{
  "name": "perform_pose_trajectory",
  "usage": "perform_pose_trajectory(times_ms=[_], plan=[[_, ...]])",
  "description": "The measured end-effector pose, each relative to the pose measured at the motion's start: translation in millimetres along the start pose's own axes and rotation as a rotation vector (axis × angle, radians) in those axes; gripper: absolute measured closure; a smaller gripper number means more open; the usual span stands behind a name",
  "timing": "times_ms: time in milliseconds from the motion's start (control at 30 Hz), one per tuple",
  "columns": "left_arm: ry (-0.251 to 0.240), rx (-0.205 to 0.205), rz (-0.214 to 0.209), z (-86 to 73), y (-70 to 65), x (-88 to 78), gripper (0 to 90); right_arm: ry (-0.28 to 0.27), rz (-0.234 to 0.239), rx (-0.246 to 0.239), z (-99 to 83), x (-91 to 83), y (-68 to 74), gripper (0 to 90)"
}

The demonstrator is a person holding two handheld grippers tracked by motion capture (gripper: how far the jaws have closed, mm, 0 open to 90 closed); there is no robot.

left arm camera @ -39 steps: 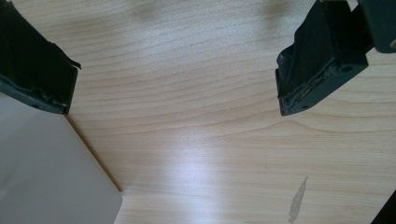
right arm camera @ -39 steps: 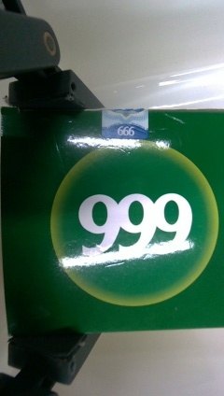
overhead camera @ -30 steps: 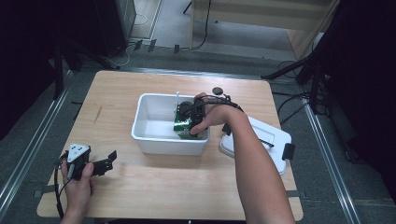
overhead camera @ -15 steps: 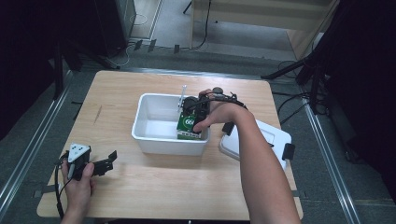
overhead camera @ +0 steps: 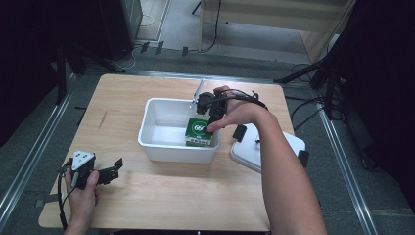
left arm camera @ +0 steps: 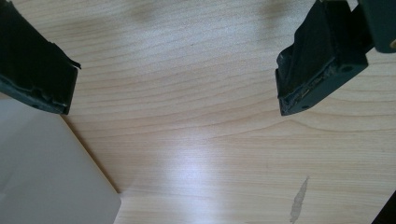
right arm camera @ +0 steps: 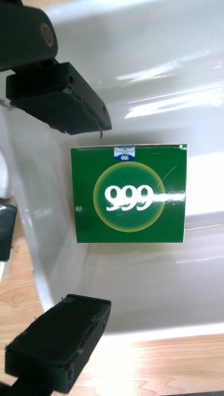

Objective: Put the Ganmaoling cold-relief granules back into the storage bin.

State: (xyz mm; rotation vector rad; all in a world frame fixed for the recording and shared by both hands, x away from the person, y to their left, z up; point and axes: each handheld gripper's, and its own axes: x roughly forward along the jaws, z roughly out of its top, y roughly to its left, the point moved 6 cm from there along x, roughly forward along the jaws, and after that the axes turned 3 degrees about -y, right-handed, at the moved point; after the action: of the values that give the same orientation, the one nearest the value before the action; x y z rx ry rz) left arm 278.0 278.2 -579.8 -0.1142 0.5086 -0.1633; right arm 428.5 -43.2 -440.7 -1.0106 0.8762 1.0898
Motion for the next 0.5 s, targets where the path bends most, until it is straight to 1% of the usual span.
perform_pose_trajectory(times_ms=[100, 133, 200, 267, 500], plan=[[-0.001, -0.006, 0.001, 0.2, 0.5, 0.0, 0.0, -0.001, -0.001, 0.009, -2.0, -4.9, -0.7, 12.1], [-0.001, -0.006, 0.000, 0.2, 0.4, 0.1, 0.0, -0.001, -0.003, 0.003, -2.8, -6.7, -1.3, 12.1], [0.001, 0.002, 0.001, 0.0, -0.1, 0.3, 0.0, -0.011, -0.009, 0.018, -4.3, -10.7, -1.5, 12.1], [0.003, 0.006, 0.002, -0.1, -0.4, 0.4, 0.0, -0.016, -0.016, 0.020, -6.9, -14.6, -2.8, 12.2], [0.005, 0.006, 0.004, -0.1, -0.5, 0.8, 0.0, -0.010, -0.034, 0.043, -24.3, -30.9, -9.2, 12.4]])
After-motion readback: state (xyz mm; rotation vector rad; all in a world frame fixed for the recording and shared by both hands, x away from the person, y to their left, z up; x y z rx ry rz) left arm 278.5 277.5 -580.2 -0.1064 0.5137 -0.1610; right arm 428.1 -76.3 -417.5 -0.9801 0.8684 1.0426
